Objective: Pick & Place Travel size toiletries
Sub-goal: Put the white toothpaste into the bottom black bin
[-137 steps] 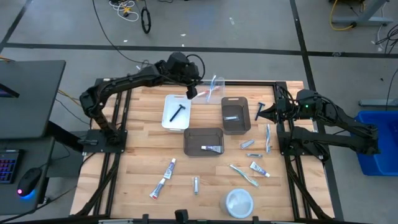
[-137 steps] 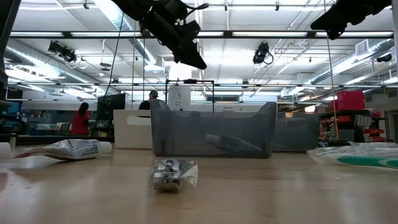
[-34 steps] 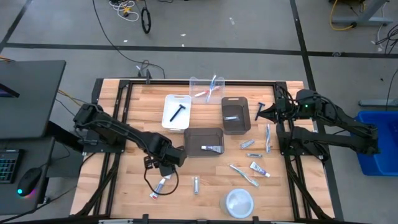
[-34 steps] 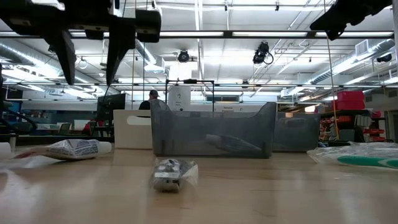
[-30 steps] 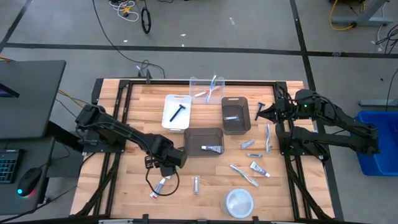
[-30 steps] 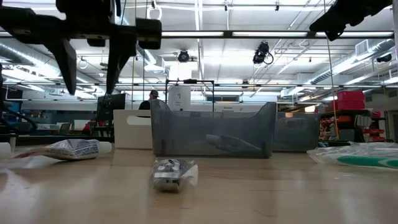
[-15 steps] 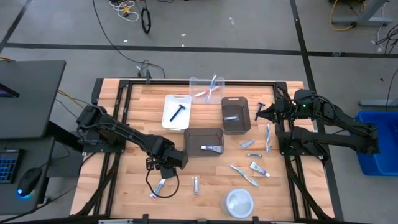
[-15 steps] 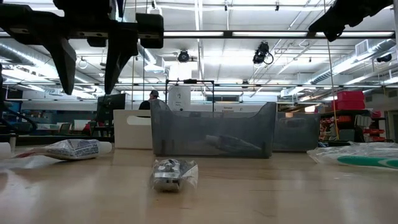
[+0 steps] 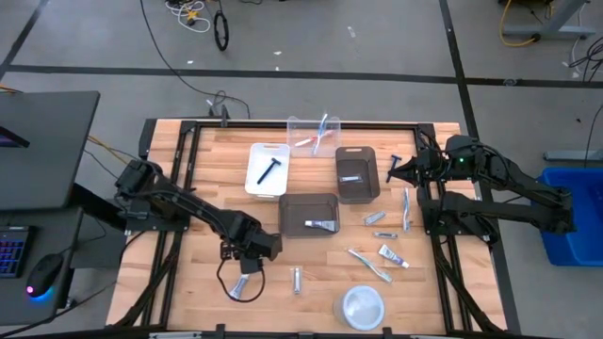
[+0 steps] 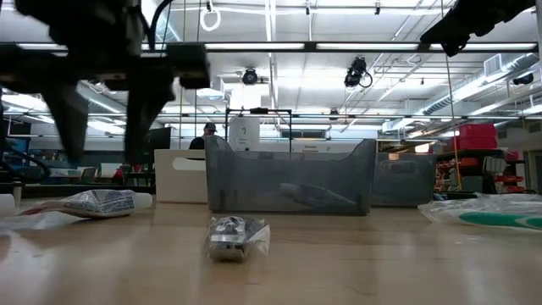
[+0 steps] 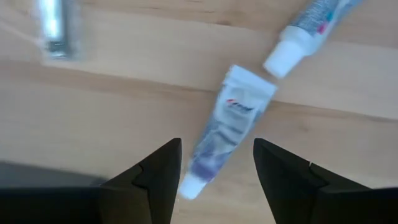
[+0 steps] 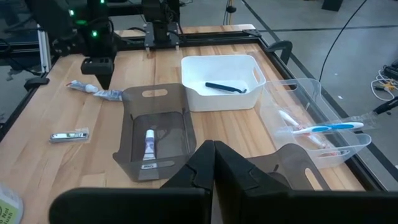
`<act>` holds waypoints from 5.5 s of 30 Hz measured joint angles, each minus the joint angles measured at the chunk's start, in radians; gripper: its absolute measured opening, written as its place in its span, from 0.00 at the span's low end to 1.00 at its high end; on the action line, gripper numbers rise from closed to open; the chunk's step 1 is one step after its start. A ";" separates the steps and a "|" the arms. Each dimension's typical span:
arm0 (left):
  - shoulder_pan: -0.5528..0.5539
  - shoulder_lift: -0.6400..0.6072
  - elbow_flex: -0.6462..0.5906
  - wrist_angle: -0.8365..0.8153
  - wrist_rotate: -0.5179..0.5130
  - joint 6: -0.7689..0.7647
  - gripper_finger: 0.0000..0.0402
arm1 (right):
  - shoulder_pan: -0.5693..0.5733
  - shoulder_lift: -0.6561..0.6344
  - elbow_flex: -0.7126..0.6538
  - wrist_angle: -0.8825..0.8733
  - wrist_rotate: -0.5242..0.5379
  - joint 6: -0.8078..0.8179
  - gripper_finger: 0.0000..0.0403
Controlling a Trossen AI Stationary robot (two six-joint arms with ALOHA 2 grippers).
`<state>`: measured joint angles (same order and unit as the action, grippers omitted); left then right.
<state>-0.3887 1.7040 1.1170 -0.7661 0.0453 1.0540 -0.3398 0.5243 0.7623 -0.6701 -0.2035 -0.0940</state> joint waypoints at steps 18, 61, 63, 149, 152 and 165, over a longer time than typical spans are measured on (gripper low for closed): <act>-0.011 0.061 -0.006 -0.014 -0.009 -0.022 0.52 | 0.000 0.000 0.000 0.000 0.000 0.000 0.03; -0.016 0.114 -0.004 -0.020 -0.027 0.026 0.26 | 0.000 0.000 0.000 0.000 0.000 0.000 0.03; -0.016 0.114 -0.004 -0.020 -0.031 0.025 0.25 | 0.000 0.000 0.000 0.000 0.000 0.000 0.03; 0.297 -0.054 0.374 0.105 -0.161 -0.547 0.23 | 0.000 0.000 0.000 0.000 0.000 0.000 0.03; 0.313 -0.048 0.375 0.142 -0.163 -0.596 0.23 | 0.000 0.000 0.000 0.000 0.000 0.000 0.03; 0.353 -0.048 0.374 0.263 -0.209 -0.786 0.23 | 0.000 0.000 0.000 0.000 0.000 0.000 0.03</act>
<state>-0.0354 1.6562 1.4914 -0.5032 -0.1635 0.2679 -0.3401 0.5240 0.7623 -0.6697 -0.2035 -0.0940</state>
